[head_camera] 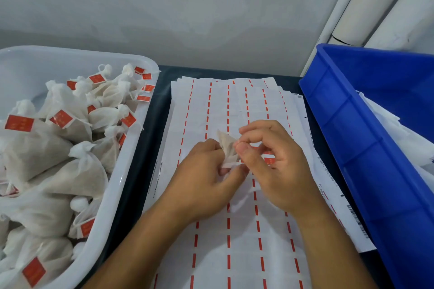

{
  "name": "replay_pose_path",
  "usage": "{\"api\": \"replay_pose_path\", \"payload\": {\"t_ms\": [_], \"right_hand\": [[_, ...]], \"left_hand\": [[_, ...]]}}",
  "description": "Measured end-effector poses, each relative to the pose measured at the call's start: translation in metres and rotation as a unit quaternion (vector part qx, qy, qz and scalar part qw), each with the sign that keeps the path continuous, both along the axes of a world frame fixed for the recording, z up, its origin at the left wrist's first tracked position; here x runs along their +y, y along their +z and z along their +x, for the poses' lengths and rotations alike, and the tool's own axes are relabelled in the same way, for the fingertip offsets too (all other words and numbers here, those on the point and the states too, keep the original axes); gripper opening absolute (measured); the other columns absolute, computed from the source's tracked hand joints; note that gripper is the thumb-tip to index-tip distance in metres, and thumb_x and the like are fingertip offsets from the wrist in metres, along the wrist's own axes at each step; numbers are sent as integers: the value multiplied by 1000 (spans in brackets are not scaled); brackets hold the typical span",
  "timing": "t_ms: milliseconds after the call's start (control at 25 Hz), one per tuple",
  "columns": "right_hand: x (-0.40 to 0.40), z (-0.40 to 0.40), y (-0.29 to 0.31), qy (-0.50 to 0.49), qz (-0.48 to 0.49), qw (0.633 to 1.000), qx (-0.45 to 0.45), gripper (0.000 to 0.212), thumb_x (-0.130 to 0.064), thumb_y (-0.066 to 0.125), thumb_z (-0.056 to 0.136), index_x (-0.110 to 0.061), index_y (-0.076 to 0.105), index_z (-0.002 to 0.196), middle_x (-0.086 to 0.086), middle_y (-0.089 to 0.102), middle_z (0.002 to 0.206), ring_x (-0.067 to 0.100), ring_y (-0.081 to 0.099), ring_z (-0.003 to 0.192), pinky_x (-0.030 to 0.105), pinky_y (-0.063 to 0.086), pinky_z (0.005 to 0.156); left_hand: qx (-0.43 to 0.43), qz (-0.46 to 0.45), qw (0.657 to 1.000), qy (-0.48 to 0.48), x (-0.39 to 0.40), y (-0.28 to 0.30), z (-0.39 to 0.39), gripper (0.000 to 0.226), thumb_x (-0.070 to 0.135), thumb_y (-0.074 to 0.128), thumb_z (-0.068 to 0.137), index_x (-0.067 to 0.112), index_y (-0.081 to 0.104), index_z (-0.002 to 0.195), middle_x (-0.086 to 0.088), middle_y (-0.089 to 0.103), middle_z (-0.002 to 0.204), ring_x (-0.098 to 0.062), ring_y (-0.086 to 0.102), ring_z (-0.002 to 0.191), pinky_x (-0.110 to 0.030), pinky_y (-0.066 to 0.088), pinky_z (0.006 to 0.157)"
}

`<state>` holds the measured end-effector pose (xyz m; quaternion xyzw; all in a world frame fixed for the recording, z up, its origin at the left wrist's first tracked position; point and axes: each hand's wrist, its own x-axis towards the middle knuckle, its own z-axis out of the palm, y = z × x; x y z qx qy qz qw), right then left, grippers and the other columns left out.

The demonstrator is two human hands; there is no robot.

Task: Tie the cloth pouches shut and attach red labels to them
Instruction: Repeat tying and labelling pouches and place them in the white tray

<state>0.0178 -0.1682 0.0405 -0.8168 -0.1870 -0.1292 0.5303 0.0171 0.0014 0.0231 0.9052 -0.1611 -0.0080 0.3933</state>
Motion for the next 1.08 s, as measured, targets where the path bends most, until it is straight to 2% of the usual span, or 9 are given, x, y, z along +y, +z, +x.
{"api": "replay_pose_path", "payload": {"t_ms": [120,280,360,480,560,720,840,920,1080], "right_hand": [[-1,0,-2,16,-20,999,21,5,-38,64,97,-41,69,98,-21,60,128,10,57,127,10,49,89],[-2,1,-4,59,-10,997,41,18,-40,61,97,-30,75,104,-20,64,128,10,57,130,14,47,98],[-2,1,-4,81,-5,995,61,21,-39,59,99,-28,74,109,-19,68,123,11,61,125,18,50,97],[-5,5,-3,88,6,992,95,17,-34,60,102,-28,70,113,-15,70,114,15,67,113,25,56,90],[-6,6,-2,80,16,992,101,14,-31,63,101,-26,70,112,-12,71,107,18,68,104,24,56,83],[-5,4,-4,74,12,993,93,7,-31,68,97,-30,69,104,-15,67,96,16,67,93,18,53,75],[-8,1,-4,75,2,994,74,11,-26,70,95,-34,70,103,-15,66,98,14,68,96,14,52,79],[-10,0,-3,82,-18,994,67,13,-27,70,95,-32,72,106,-16,67,102,12,68,101,14,53,82],[-11,-4,0,71,-84,994,19,16,-30,71,95,-33,75,111,-20,68,106,9,67,106,16,53,87]], "left_hand": [[-13,8,1000,-16,-1,-1,-1,55,60,23,99,29,64,80,13,56,87,-5,51,93,-30,47,77],[-51,-24,997,-57,-3,-1,-3,45,37,26,101,35,70,106,15,65,109,-7,56,106,-26,46,90],[-54,-60,995,-64,-3,0,-3,38,26,33,97,34,68,84,13,66,96,-10,59,95,-31,50,83],[-10,-151,987,-47,-6,4,-4,38,16,38,90,32,42,55,8,50,61,-13,51,62,-26,45,57],[28,-186,982,-12,-6,5,-5,39,18,37,89,30,39,51,7,45,56,-9,43,55,-20,35,51],[106,-199,972,73,-4,5,-1,39,35,34,92,22,59,65,6,56,64,-2,54,63,-13,44,56],[143,-216,962,83,-4,9,0,46,27,41,102,21,63,62,10,59,62,3,56,61,-7,42,54],[162,-236,955,82,-1,10,2,43,20,44,101,11,66,65,-2,62,67,0,54,60,-9,43,53],[184,-256,944,100,3,14,3,44,35,44,88,-3,62,75,-14,61,71,-6,52,60,-12,44,52]]}}
